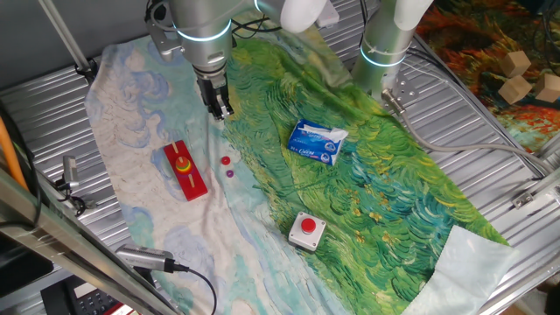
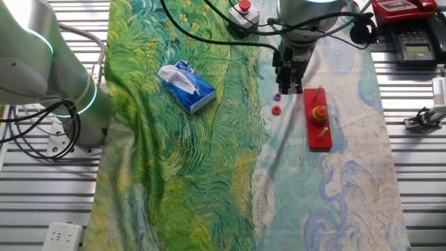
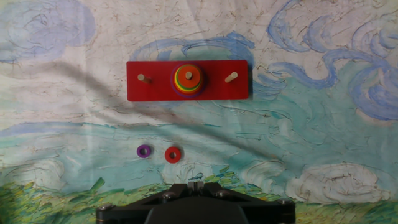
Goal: Take out one Hanoi block and throw it aside
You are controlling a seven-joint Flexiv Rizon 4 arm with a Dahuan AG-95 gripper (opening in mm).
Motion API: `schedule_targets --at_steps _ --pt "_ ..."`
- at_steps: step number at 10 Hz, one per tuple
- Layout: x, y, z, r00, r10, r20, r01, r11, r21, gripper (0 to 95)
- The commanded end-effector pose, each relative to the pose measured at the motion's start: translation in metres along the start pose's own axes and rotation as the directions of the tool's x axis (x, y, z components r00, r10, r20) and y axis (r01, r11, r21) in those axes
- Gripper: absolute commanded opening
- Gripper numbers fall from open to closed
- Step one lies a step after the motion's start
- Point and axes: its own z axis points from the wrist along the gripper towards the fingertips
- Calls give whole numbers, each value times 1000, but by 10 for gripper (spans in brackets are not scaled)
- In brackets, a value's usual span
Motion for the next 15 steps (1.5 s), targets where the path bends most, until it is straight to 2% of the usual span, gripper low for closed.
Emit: schedule_targets --at_steps 1,12,14,15 --pt "0 0 0 1000 -3 0 3 1000 0 0" --pt "0 0 0 1000 -13 -1 13 1000 -1 0" --pt "0 0 0 999 -42 -3 42 999 -1 0" --pt "0 0 1 999 -47 -7 47 999 -16 0"
